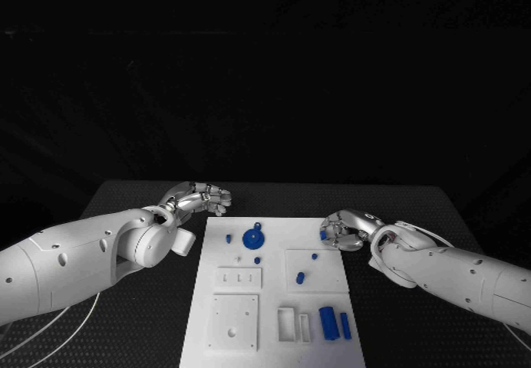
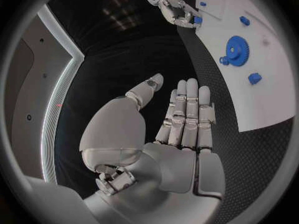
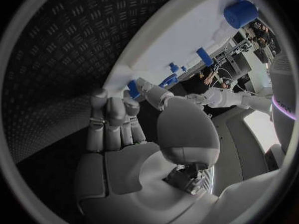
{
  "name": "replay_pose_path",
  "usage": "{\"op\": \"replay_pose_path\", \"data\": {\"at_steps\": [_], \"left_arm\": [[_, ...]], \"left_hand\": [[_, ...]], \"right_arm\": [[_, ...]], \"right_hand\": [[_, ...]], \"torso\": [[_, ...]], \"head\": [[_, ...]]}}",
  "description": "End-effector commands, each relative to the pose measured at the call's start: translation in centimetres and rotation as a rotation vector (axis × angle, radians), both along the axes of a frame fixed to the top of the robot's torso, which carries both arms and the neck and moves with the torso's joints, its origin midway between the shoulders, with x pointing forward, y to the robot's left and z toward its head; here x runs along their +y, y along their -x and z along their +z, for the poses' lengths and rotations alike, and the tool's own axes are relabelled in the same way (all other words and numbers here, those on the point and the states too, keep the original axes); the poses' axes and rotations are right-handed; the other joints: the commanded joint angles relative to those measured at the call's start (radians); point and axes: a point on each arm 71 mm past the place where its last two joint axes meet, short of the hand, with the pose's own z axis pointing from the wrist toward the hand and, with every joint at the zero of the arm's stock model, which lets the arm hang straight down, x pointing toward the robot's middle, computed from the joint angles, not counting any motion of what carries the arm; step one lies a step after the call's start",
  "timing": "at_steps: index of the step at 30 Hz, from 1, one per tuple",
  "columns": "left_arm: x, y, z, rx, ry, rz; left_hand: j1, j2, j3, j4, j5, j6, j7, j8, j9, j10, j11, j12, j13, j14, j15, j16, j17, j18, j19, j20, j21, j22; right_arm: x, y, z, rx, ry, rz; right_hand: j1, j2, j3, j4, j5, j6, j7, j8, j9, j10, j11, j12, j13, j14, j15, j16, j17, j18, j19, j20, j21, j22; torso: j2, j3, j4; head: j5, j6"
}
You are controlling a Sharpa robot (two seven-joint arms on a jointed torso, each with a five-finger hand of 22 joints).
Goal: Assemble the parts on the task board
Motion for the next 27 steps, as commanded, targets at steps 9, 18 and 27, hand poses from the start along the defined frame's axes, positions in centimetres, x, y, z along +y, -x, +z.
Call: {"op": "replay_pose_path", "data": {"at_steps": [9,18,27], "left_arm": [[-0.6,0.2,0.0,0.004,-0.001,-0.042],[-1.4,0.5,-0.4,0.063,-0.054,-0.089],[-3.0,1.3,-0.8,0.168,-0.158,-0.174]], "left_hand": [[-0.004,0.017,0.003,0.009,-0.002,0.011,-0.001,0.002,0.005,0.014,-0.005,0.004,0.008,-0.003,-0.002,0.007,-0.002,0.013,-0.003,-0.001,0.006,0.002],[-0.053,0.039,-0.01,0.049,-0.002,0.089,-0.036,0.026,0.016,0.094,-0.044,0.044,0.04,0.042,-0.024,0.039,0.005,0.017,0.024,-0.019,0.02,0.004],[-0.178,0.007,-0.047,0.134,-0.093,0.106,-0.039,0.001,0.006,0.104,-0.05,0.043,0.062,0.051,-0.035,0.057,0.007,0.014,0.035,-0.033,0.025,0.003]], "right_arm": [[0.7,0.3,0.3,-0.013,-0.03,-0.017],[2.0,0.5,2.2,-0.023,-0.034,-0.057],[5.0,0.5,5.6,-0.061,0.029,-0.029]], "right_hand": [[-0.002,0.005,0.015,0.0,-0.004,0.143,-0.032,0.012,0.005,-0.015,-0.036,0.011,0.005,0.005,-0.011,0.005,0.003,0.045,0.005,-0.008,0.008,0.01],[-0.009,-0.001,0.046,-0.013,0.027,0.158,-0.037,0.017,0.009,-0.001,-0.04,0.02,0.016,0.01,-0.014,0.007,0.004,0.045,0.012,-0.01,0.011,0.009],[-0.016,-0.01,0.074,-0.018,0.009,0.164,-0.038,0.017,0.011,0.005,-0.041,0.018,0.021,0.013,-0.015,0.007,0.003,0.045,0.016,-0.012,0.011,0.007]], "torso": [[0.0,0.0005,-0.0012],[-0.001,0.0,-0.0026],[-0.005,-0.0002,-0.0022]], "head": [[0.0,0.002],[0.0,0.009],[0.005,0.021]]}}
